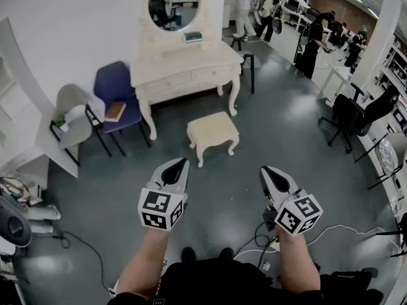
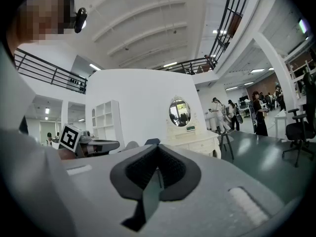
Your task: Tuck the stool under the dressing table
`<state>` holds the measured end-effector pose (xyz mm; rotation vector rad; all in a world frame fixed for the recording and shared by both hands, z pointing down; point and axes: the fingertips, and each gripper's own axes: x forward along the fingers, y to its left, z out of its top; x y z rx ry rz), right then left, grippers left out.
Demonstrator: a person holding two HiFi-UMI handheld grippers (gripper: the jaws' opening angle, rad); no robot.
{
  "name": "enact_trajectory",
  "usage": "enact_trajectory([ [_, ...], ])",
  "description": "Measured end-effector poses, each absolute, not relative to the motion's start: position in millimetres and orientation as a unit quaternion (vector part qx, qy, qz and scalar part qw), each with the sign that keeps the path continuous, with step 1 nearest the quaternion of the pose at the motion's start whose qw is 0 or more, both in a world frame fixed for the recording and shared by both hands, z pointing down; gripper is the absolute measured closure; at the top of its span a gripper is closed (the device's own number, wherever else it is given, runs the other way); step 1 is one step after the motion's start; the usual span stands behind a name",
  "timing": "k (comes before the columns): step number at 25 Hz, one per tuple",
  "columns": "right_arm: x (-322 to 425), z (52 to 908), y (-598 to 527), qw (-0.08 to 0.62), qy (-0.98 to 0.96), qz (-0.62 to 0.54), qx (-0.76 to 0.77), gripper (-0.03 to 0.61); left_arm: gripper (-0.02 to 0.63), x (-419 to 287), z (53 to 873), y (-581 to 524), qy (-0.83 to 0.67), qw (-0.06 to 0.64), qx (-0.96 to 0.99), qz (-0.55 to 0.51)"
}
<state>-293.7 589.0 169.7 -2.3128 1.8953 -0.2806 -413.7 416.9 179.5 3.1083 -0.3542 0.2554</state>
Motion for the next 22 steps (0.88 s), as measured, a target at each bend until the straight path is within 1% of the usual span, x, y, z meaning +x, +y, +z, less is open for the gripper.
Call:
enact_trajectory([
  [8, -290, 175, 591, 0.080, 0.627, -0.103, -0.768, 0.578, 0.595, -412, 182, 420, -0.113, -0.001, 0.990, 0.085],
  [15, -280, 206, 604, 0.088, 0.614, -0.171, -0.766, 0.575, 0.595, -403, 190, 429, -0.113, 0.008, 0.989, 0.090],
  [22, -268, 216, 631, 0.085, 0.620, -0.197, -0.755, 0.581, 0.595, -381, 199, 463, -0.107, 0.013, 0.989, 0.100],
])
